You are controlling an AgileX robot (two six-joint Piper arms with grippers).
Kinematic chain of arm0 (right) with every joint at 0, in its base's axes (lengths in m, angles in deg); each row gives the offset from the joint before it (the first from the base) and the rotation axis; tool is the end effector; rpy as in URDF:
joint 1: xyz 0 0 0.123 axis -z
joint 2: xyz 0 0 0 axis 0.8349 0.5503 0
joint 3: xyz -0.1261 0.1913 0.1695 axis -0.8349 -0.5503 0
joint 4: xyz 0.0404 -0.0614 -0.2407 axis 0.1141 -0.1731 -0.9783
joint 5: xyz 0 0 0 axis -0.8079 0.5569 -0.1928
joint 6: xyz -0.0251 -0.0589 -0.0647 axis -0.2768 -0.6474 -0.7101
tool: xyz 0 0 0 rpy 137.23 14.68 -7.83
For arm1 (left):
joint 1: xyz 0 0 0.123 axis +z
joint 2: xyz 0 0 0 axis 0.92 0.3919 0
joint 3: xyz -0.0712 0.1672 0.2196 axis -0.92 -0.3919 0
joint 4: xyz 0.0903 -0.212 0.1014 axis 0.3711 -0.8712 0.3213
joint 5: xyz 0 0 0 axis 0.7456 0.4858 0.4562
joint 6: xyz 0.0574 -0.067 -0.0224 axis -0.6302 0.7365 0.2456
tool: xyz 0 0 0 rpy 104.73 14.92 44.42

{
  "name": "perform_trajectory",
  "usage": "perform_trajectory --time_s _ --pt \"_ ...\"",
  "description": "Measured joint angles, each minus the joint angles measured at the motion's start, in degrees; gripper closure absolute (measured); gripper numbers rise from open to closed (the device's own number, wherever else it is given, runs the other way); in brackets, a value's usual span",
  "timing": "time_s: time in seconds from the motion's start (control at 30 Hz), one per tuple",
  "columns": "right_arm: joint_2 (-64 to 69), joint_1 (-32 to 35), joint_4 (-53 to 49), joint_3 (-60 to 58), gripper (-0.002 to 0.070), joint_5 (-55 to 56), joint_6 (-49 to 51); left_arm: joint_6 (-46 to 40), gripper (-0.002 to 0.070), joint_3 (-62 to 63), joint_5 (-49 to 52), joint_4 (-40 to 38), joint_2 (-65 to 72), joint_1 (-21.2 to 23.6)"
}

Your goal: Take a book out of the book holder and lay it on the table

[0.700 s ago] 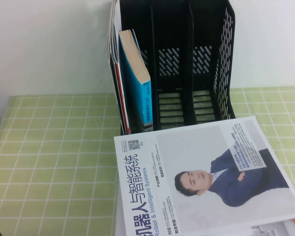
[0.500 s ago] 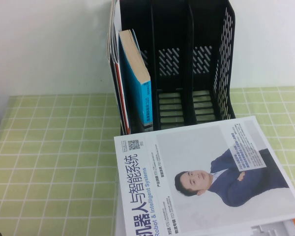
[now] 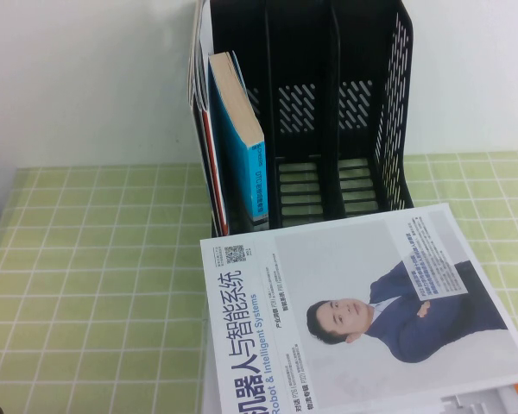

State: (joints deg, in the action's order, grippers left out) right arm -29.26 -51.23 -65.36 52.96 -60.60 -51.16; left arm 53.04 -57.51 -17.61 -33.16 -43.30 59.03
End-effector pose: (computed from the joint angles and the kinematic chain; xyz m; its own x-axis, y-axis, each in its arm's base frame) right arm 0.0525 -0.0032 0.1721 -0.2874 0.1091 -0.9516 0.0991 0.9915 0.0837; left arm 0.0525 -0.0096 0.1763 -0.2816 -0.1470 -0.9482 0.1118 0.9764 -0.1846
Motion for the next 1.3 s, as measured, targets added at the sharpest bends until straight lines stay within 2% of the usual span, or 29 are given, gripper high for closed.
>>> perform_trajectory --time_s 0.4,0.77,0.87,1.0,1.13,1.3 --pt "0.0 0.0 0.1 -0.2 0.0678 8.4 0.0 0.8 0.0678 -0.2 -9.4 -0.1 0.0 0.0" --pt "0.0 0.0 -0.2 -0.2 0.0678 19.8 0.0 7.9 0.0678 -0.2 -17.4 -2.8 0.0 0.0" --pt "0.0 0.0 -0.3 -0.2 0.0678 25.7 0.0 10.5 0.0678 -0.2 -19.6 -3.9 0.0 0.0" --pt "0.0 0.0 2.0 -0.2 0.0678 40.5 2.5 15.0 0.0678 -0.2 -23.1 -6.6 0.0 0.0" --pt "0.0 0.0 3.4 -0.2 0.0678 56.9 9.5 16.9 0.0678 -0.4 -33.0 -7.5 0.0 0.0" --pt "0.0 0.0 3.1 -0.1 0.0678 69.4 15.9 18.8 0.0678 -0.5 -57.7 -8.0 0.0 0.0"
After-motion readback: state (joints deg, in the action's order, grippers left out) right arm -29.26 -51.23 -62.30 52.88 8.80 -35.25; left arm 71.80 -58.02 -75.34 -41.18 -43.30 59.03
